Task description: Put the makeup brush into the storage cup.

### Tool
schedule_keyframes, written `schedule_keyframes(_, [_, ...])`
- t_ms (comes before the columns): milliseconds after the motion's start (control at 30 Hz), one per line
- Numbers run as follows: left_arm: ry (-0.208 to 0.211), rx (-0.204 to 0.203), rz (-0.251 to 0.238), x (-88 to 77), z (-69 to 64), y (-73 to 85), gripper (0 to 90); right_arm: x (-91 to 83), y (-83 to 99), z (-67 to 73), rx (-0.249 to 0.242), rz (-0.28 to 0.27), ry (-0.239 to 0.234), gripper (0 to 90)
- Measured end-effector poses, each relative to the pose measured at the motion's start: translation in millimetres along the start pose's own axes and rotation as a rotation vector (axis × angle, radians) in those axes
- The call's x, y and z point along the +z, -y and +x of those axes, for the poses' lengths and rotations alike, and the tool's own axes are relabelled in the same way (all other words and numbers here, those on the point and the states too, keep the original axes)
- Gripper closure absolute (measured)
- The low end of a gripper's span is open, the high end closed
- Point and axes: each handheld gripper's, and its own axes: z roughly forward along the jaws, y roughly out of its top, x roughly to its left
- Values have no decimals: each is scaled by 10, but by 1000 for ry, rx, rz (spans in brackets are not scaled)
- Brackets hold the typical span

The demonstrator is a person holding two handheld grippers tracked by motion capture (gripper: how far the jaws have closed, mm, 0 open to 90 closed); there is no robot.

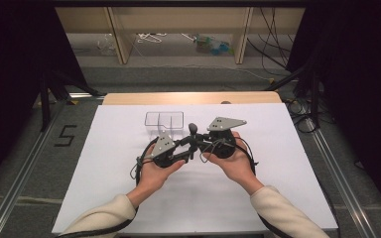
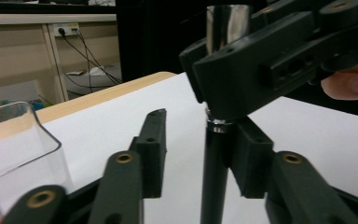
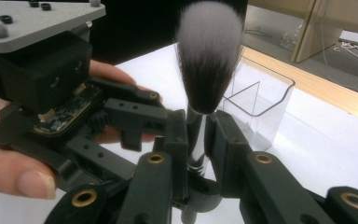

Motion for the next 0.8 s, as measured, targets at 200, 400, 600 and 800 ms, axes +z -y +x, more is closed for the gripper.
schedule_keyframes(200, [2,41,-10,8,-47,-20,783,-4,3,-10,15,-17,4,781])
schedule_keyframes(400, [-6,33,-7,-4,-18,-27,786,-16,7,-16,21,-43,19,529])
schedule_keyframes(600, [-25,34,-30,-39,30,-63,786,-87,14,-39,30,-70,35,315])
schedule_keyframes(800, [-46,33,-38,-77,85,-87,786,-211,10,-40,37,-102,31,260])
